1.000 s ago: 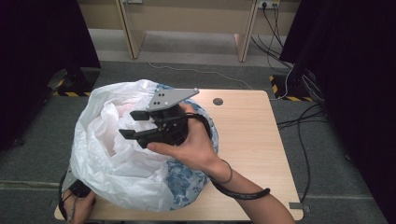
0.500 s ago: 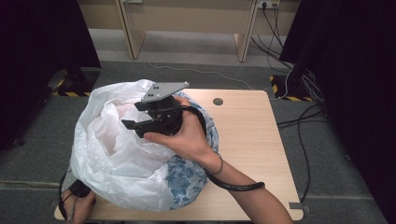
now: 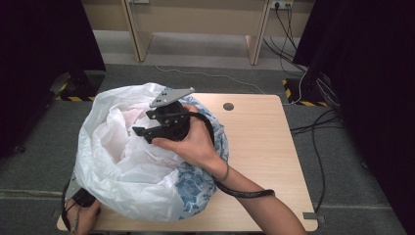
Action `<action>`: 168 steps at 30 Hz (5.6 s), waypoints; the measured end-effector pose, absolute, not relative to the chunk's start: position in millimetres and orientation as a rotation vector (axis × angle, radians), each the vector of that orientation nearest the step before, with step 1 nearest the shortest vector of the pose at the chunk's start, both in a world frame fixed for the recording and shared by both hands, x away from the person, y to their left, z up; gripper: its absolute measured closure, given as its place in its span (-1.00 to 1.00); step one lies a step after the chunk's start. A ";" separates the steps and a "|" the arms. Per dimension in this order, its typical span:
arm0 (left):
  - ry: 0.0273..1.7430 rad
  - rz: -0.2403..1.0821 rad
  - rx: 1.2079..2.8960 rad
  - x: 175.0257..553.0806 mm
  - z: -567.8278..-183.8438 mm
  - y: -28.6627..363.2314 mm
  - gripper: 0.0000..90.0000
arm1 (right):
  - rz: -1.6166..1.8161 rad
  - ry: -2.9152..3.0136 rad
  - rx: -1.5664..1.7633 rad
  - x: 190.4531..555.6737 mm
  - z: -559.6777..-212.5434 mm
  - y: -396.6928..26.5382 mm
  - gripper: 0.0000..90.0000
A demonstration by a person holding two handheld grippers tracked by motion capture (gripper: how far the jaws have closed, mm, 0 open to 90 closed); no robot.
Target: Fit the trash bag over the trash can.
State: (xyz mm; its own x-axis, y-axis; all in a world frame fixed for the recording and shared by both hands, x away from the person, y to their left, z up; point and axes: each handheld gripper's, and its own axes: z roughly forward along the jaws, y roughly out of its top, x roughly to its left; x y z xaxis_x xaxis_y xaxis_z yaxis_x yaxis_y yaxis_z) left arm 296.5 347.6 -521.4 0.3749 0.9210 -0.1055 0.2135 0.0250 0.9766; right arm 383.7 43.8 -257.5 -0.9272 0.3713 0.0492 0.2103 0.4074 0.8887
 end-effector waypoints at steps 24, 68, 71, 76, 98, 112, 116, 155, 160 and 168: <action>1.081 0.759 1.467 296.6 -521.4 347.6 -0.64 | 1.347 2.685 0.609 395.7 -292.2 58.2 -0.08; 1.079 0.760 1.470 296.5 -521.4 347.1 -0.64 | 1.530 2.598 0.465 383.8 -255.2 58.3 -0.10; 1.079 0.760 1.472 296.5 -521.3 347.3 -0.64 | 1.519 2.645 0.428 381.4 -252.3 65.8 -0.07; 1.079 0.759 1.468 296.5 -521.4 347.2 -0.64 | 1.453 2.711 0.397 383.0 -259.2 81.1 -0.06; 1.078 0.758 1.470 296.6 -521.4 346.8 -0.64 | 1.200 2.891 0.313 384.8 -295.8 114.6 0.02; 1.078 0.758 1.471 296.8 -521.3 346.6 -0.64 | 1.236 2.876 0.330 384.9 -292.1 112.3 -0.02; 1.078 0.757 1.470 296.8 -521.3 346.7 -0.64 | 1.275 2.831 0.344 384.4 -284.4 107.8 -0.08; 1.081 0.760 1.470 296.8 -521.3 346.5 -0.64 | 1.519 2.510 0.591 410.8 -222.6 3.0 -0.22; 1.082 0.759 1.468 296.9 -521.3 346.6 -0.64 | 1.515 2.494 0.608 411.7 -221.9 -7.2 -0.23; 1.081 0.761 1.471 296.9 -521.3 346.4 -0.64 | 1.502 2.478 0.650 414.0 -226.6 -25.9 -0.25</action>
